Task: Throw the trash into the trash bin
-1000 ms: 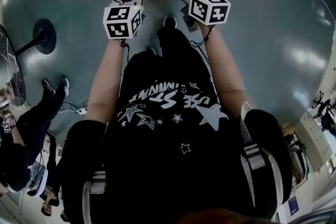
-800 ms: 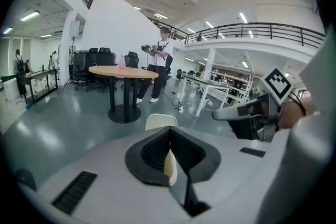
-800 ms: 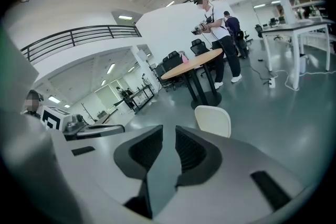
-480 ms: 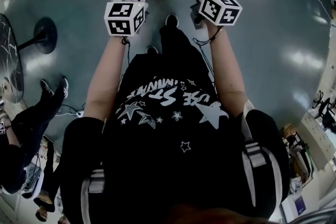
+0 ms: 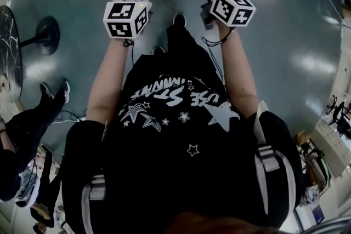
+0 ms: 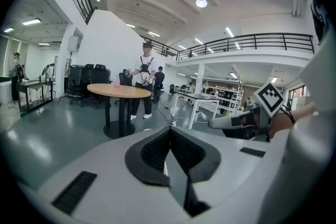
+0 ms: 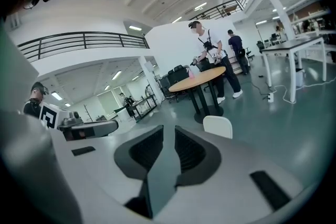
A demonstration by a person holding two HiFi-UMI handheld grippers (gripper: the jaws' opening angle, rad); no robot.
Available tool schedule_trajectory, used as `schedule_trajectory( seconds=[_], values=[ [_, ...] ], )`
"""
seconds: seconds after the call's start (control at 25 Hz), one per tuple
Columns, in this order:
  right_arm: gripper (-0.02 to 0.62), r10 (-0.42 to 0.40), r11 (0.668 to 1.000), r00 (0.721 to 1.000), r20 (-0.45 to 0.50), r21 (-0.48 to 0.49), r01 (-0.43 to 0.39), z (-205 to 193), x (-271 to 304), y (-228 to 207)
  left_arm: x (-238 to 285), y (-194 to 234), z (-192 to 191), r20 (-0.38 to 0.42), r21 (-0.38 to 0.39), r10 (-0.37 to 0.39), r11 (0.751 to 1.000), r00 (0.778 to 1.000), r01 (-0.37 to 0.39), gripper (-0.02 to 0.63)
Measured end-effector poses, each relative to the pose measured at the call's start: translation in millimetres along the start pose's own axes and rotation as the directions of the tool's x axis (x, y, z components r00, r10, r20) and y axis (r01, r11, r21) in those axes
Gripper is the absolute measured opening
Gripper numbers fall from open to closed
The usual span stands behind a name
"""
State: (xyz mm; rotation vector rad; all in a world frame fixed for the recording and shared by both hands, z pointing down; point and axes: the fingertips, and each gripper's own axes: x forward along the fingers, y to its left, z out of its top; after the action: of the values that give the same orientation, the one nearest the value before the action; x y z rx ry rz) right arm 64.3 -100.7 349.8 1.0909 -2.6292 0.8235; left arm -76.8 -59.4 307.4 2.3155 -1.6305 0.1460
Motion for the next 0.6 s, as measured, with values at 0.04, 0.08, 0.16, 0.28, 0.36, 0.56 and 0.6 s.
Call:
schedule_trajectory(
  seconds=[0.04,0.08,0.16,0.28,0.36,0.56,0.6],
  values=[
    [0.075,0.002,1.0,1.0,0.004,-0.005,-0.002,1,-4,3,-5,-1,2,0.007,0.001,0.002,1.0,1.0,-0.002,0.011],
    [0.076,0.004,1.0,1.0,0.008,-0.009,-0.004,1,-8,6,-10,-2,3,0.014,0.003,0.003,1.0,1.0,-0.003,0.011],
    [0.072,0.008,1.0,1.0,0.015,-0.018,-0.008,3,-15,12,-18,-6,7,0.028,0.003,0.006,1.0,1.0,-0.006,0.011],
    [0.072,0.014,1.0,1.0,0.022,-0.021,-0.014,1,-28,21,-29,-14,8,0.043,-0.003,0.005,1.0,0.999,-0.005,0.011],
    [0.066,0.015,1.0,1.0,0.019,-0.027,-0.015,-5,-36,27,-39,-20,6,0.051,-0.011,0.002,1.0,0.999,-0.002,0.011],
    [0.055,0.008,0.999,1.0,0.021,-0.041,-0.007,-15,-48,41,-61,-29,3,0.066,-0.015,-0.007,1.0,0.998,0.008,0.011],
    [0.051,0.007,0.999,1.0,0.023,-0.039,-0.006,-18,-50,43,-64,-29,3,0.068,-0.016,-0.006,1.0,0.998,0.007,0.011]
  ],
)
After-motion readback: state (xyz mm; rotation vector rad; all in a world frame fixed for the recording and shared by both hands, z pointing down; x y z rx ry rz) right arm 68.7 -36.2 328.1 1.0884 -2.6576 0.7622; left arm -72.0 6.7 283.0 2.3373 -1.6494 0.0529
